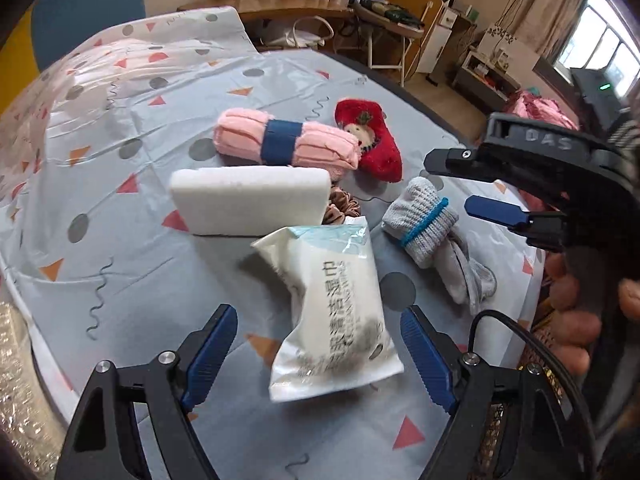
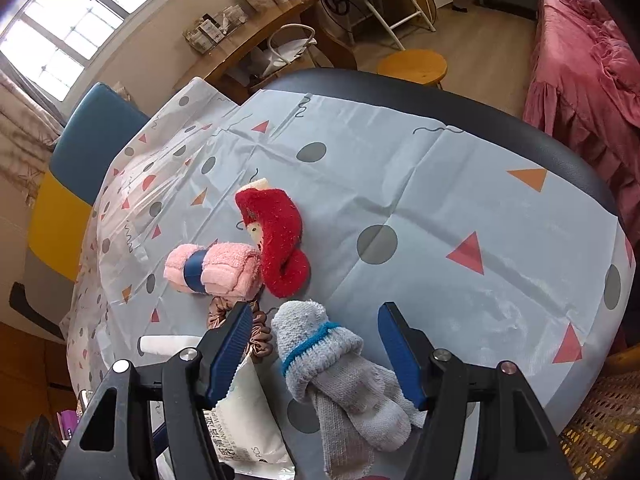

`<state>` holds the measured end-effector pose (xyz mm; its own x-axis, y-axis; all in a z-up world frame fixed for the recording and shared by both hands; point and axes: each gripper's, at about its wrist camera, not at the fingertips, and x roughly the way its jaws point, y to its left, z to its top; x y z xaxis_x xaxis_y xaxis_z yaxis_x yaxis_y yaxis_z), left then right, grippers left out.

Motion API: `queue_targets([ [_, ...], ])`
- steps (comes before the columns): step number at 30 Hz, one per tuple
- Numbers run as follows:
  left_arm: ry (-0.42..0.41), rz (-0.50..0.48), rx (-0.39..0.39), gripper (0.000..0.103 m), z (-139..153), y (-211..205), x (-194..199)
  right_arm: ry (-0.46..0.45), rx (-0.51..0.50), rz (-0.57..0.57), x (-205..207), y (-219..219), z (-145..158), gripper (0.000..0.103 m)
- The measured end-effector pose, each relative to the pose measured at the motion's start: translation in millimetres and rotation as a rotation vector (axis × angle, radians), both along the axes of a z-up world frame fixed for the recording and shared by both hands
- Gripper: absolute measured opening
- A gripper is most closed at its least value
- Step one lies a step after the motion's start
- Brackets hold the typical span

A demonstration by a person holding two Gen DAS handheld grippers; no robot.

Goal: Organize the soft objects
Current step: 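Grasp the white wipes pack with the left tool while the right tool grasps the grey socks, then carry the wipes pack with the left tool and release it in the tray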

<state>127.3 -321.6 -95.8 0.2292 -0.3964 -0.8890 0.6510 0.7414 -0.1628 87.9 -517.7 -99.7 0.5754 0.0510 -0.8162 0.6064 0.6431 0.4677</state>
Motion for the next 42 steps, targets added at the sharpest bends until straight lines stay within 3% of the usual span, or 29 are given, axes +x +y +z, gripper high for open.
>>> queue_targets([
  [6, -0.006, -0.003, 0.089, 0.084, -24.7, -27.9, 11.3, 0.001, 0.009, -0.012, -1.5, -2.5, -1.3, 0.066],
  [7, -0.006, 0.0, 0.105, 0.081, -29.3, -29.6, 13.3, 0.007, 0.009, -0.01, -0.7, -2.6, -2.2, 0.066],
  [9, -0.032, -0.008, 0.109, 0.056, -30.6, -27.4, 12.6, 0.017, 0.015, 0.003, 0.7, -1.6, -4.4, 0.066],
  [10, -0.05, -0.028, 0.108, 0.055, -28.5, -25.4, 10.4, 0.023, 0.019, 0.013, 1.8, -0.7, -5.8, 0.066],
  [17, -0.054, -0.064, 0.078, 0.053, -26.9, 11.9, -6.0, 0.075, 0.006, 0.112, 12.8, 15.0, -12.1, 0.066],
  [25, -0.015, 0.023, 0.041, 0.053, -20.0, 57.7, -6.6, 0.173, -0.051, 0.237, 26.2, 39.0, -22.3, 0.066],
  [30, -0.033, 0.075, 0.006, 0.053, 4.8, 70.5, 10.4, 0.223, -0.08, 0.267, 29.3, 46.1, -27.3, 0.067],
  [34, -0.056, 0.152, -0.02, 0.053, 35.7, 82.5, 48.2, 0.228, -0.08, 0.267, 28.2, 45.3, -27.9, 0.067],
  [42, -0.137, 0.429, -0.037, 0.053, 109.0, 165.4, 138.4, 0.242, -0.096, 0.274, 32.3, 47.7, -29.0, 0.065],
])
